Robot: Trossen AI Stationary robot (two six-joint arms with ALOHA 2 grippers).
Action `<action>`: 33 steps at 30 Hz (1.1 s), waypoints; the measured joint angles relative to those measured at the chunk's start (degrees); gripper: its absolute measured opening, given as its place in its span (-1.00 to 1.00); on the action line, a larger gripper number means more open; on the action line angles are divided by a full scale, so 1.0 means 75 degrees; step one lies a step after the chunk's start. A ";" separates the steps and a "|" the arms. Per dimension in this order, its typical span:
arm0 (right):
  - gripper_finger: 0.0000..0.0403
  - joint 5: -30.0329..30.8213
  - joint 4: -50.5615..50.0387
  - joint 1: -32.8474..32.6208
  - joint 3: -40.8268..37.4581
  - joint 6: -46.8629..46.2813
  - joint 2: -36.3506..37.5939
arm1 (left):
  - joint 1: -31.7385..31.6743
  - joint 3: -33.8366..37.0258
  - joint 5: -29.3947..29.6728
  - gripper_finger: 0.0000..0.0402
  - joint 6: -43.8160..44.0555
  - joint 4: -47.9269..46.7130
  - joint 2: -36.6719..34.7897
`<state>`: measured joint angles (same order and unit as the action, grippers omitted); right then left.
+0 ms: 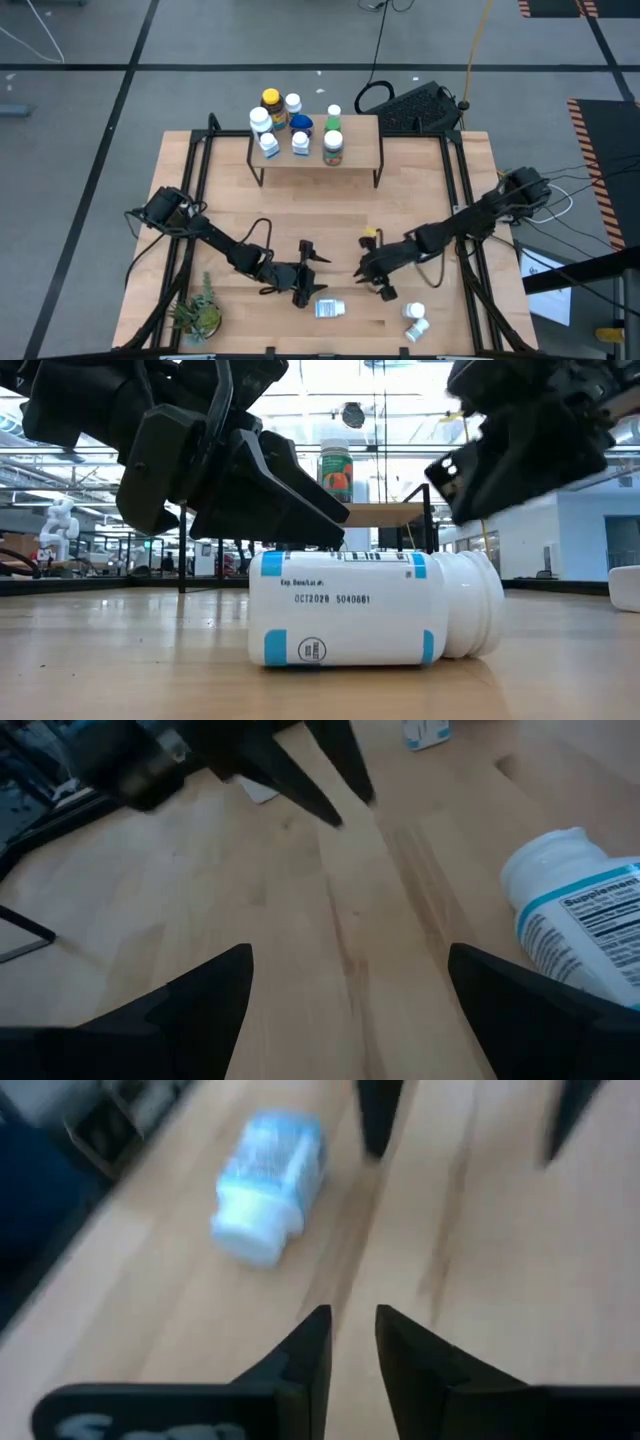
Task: Pick and place medicine bottles onto shelf by color
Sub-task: Put the white blue medicine bottle on the shelf
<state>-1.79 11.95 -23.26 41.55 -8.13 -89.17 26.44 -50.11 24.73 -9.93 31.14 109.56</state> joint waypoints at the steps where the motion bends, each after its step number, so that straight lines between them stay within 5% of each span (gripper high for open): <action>1: -0.62 0.0056 0.0406 -0.0023 -0.0225 0.0010 0.0154 | 0.0000 0.0000 0.0000 0.69 0.0000 -0.0003 0.0000; 8: -0.24 0.0662 0.2966 -0.0554 -0.1260 -0.0889 0.0279 | -0.0014 0.0000 0.0000 0.69 0.0010 0.0051 0.0000; 19: 0.50 0.2120 0.3392 -0.1476 0.0392 -0.0242 -0.1781 | -0.0529 0.0000 -0.0087 0.69 0.0190 0.0264 0.0000; 28: 0.57 0.1802 0.3347 -0.1530 0.1470 -0.0436 -0.3803 | -0.0670 -0.0003 -0.0058 0.69 0.0721 0.0016 0.0000; 33: 0.47 0.1893 0.3490 -0.1551 0.1563 -0.0300 -0.4090 | -0.0618 -0.0002 -0.0038 0.69 0.1463 -0.0247 0.0002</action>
<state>12.40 38.13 -34.89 53.28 -10.38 -119.85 21.80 -50.12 24.44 1.04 29.29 109.57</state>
